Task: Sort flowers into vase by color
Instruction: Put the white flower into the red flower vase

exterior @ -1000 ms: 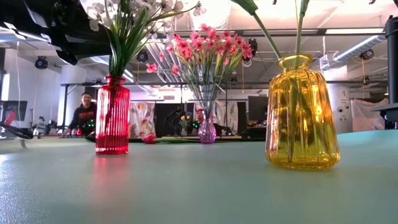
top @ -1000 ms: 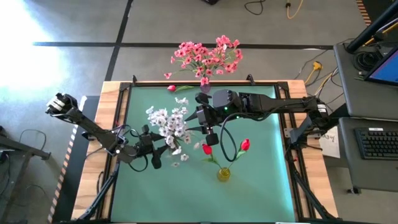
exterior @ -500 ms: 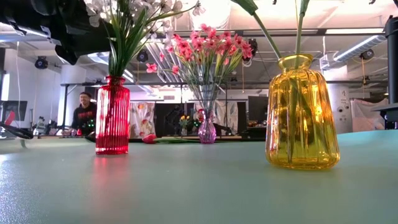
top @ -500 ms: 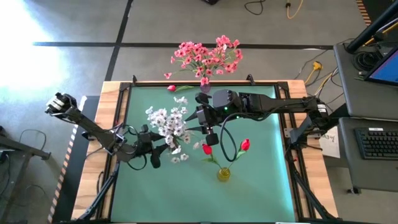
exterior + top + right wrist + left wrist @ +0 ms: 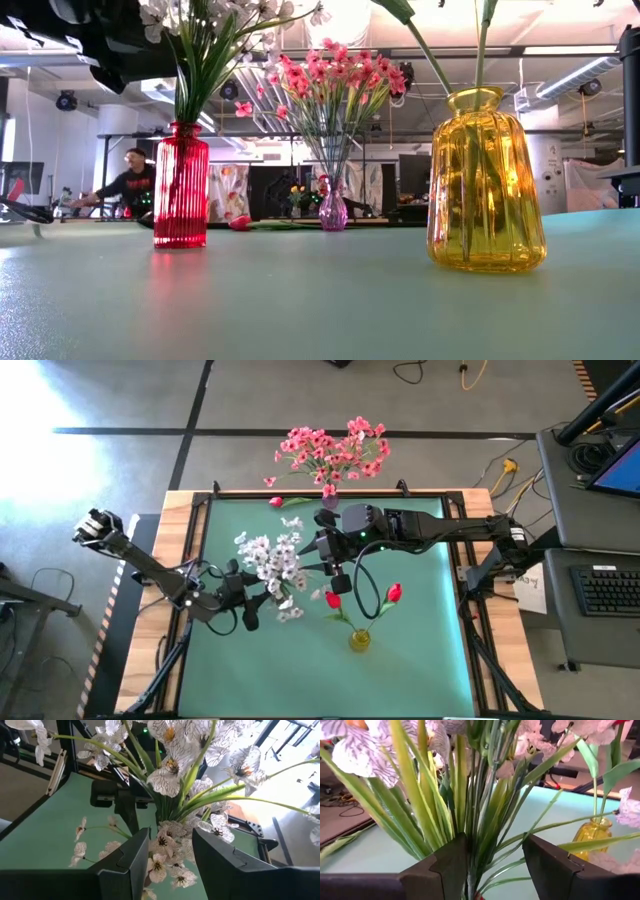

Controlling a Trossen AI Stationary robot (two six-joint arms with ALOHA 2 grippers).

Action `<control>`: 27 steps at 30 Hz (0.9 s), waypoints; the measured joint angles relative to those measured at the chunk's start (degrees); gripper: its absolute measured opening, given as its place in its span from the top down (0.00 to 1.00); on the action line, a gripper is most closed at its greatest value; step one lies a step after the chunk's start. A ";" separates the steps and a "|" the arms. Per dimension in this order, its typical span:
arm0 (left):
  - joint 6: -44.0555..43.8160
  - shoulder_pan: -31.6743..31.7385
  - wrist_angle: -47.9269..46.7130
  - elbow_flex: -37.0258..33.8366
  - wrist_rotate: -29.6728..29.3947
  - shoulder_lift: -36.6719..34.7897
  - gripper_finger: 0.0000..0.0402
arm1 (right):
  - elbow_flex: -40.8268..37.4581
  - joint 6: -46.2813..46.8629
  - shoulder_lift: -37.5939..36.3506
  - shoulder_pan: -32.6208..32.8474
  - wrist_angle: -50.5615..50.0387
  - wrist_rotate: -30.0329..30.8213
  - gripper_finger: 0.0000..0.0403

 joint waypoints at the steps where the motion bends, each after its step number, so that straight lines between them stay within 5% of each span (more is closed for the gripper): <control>1: 0.10 0.00 -0.46 0.10 -0.02 0.00 0.55 | 0.00 0.03 0.01 0.00 -0.18 0.01 0.64; 27: -9.75 -0.35 -19.74 8.48 0.01 0.00 0.55 | 0.00 -0.13 0.01 0.00 -0.42 0.03 0.64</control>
